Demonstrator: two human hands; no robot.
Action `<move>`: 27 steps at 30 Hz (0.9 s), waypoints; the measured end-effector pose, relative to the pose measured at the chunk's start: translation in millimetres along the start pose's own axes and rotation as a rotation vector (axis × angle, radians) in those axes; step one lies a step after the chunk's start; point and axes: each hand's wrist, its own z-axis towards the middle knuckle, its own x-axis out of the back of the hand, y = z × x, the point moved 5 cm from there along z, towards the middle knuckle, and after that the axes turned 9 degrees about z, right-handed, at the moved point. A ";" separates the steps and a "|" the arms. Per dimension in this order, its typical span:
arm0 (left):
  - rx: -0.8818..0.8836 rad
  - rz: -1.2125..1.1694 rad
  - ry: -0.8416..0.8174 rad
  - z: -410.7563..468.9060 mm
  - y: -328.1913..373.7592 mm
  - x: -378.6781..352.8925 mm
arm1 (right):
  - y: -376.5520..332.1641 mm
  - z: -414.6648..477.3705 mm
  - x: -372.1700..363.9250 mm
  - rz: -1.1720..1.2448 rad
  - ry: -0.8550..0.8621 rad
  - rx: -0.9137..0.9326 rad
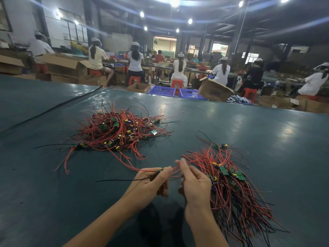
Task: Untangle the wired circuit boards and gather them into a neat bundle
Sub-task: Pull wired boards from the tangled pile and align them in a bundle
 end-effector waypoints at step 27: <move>-0.280 0.975 0.146 -7.3 6.8 10.3 | -9.9 -1.0 1.6 -0.108 -0.100 0.147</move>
